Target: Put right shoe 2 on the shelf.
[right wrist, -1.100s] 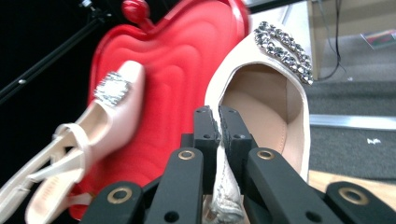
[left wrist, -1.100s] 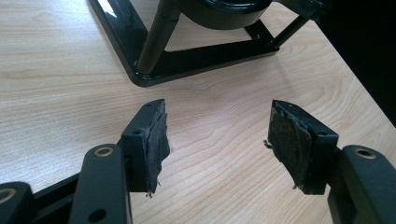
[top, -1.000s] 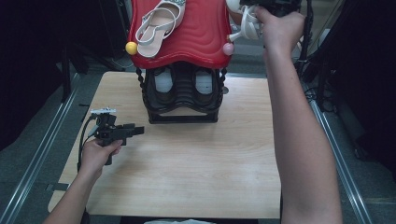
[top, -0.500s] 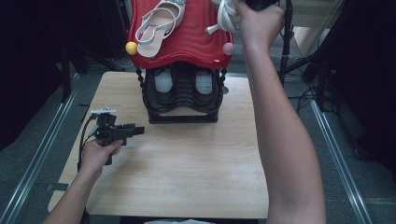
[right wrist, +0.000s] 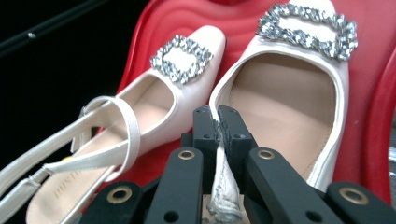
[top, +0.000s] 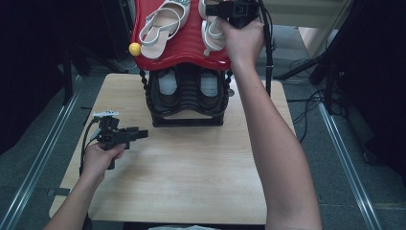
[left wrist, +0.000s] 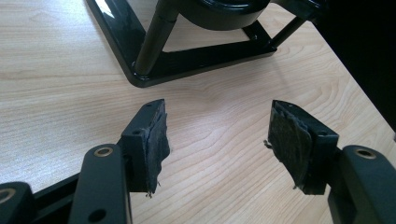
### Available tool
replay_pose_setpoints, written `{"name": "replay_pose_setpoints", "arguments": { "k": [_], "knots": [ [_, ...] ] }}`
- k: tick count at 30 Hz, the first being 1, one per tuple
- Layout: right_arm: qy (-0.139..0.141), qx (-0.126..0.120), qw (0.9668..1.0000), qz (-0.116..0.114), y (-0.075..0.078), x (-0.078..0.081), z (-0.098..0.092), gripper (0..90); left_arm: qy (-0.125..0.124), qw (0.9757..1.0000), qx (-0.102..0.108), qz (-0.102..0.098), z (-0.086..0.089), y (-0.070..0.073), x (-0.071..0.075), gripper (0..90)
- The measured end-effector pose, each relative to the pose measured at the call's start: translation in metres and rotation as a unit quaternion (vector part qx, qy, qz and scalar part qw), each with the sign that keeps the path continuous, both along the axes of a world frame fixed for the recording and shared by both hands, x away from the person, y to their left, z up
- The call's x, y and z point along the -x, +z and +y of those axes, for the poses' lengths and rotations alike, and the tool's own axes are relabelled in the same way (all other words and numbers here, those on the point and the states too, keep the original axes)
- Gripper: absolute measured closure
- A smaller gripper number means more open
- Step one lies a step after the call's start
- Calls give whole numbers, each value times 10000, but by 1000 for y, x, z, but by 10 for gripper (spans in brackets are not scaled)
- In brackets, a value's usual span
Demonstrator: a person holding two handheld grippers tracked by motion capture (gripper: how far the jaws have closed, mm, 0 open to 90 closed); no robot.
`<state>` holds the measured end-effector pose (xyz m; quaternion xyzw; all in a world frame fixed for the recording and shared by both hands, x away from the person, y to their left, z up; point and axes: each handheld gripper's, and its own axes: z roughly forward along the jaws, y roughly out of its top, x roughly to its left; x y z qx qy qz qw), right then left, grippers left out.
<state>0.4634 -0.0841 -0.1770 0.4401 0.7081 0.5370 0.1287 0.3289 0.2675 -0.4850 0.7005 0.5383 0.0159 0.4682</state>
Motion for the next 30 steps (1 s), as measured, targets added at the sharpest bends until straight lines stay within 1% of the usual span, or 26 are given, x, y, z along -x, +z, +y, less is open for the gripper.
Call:
{"name": "replay_pose_setpoints", "arguments": {
  "k": [2, 6, 9, 15, 18, 19, 20, 24, 30],
  "knots": [
    [23, -64, 10000, -47, -3, 1, -1, 880, 6, 10000, -5, -6, 1, 0, 0, 376],
    [14, -74, 9999, -67, -3, -1, -2, 880, 29, 10000, 11, 6, 0, 0, 0, 377],
    [-16, 55, 9999, -96, -1, -4, -1, 880, -21, 10000, -3, 6, -1, 0, 0, 377],
    [-14, 46, 9999, -117, -4, -4, 5, 880, -25, 10000, -1, 31, -1, -1, -1, 376],
    [-73, 174, 9996, -192, -2, -4, 7, 879, -27, 10000, -16, 25, -1, -1, -1, 376],
    [-73, 174, 9996, -192, -2, -4, 7, 879, -30, 10000, -15, 29, -1, -1, -1, 376],
    [-78, 227, 9995, -194, -1, -5, 8, 880, -34, 10000, -16, 31, -1, -1, -1, 376],
    [-171, 231, 9992, -295, -3, -3, 14, 880, -31, 10000, -4, 18, -1, -1, -1, 377],
    [-162, 231, 9991, -330, -5, -3, 17, 877, -43, 10000, -20, 31, -1, -1, -1, 377]
  ]
}}
